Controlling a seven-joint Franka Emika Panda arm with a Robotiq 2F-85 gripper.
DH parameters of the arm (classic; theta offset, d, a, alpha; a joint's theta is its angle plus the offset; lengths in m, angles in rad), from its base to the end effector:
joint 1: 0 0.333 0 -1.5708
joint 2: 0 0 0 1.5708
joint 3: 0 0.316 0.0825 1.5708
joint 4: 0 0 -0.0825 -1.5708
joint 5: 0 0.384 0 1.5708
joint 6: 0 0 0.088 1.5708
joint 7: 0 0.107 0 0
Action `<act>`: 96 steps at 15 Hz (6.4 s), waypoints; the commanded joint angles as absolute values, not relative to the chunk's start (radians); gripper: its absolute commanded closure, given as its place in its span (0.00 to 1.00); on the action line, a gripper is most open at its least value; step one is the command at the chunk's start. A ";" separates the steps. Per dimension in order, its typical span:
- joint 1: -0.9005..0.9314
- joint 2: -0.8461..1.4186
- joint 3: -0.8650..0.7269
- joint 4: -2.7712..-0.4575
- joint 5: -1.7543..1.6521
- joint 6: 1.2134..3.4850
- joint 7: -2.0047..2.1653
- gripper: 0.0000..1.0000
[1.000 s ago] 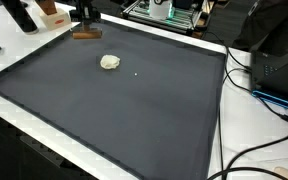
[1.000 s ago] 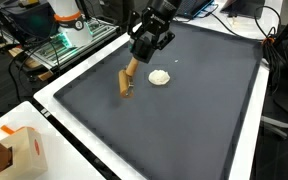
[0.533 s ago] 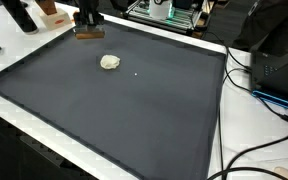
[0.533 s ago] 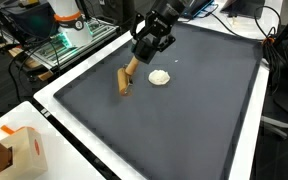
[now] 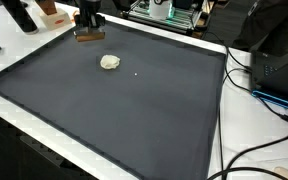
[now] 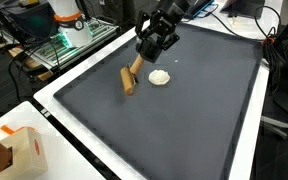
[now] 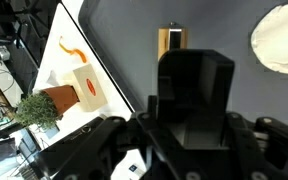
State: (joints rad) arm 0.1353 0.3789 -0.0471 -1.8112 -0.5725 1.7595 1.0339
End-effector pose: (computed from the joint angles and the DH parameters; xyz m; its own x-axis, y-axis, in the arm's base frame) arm 0.5995 0.0066 0.3190 0.7840 -0.5984 0.1650 -0.5565 -0.5598 0.6139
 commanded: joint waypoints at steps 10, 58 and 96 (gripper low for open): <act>0.152 0.393 -0.033 -1.774 -0.582 1.749 0.908 0.76; 0.053 -0.126 -0.002 -2.172 -0.201 2.205 -1.065 0.76; 0.014 0.026 -0.027 -2.235 -0.086 2.403 -2.377 0.76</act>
State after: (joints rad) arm 0.0338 0.0114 -0.0367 -2.2311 -0.0924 2.3835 -2.2901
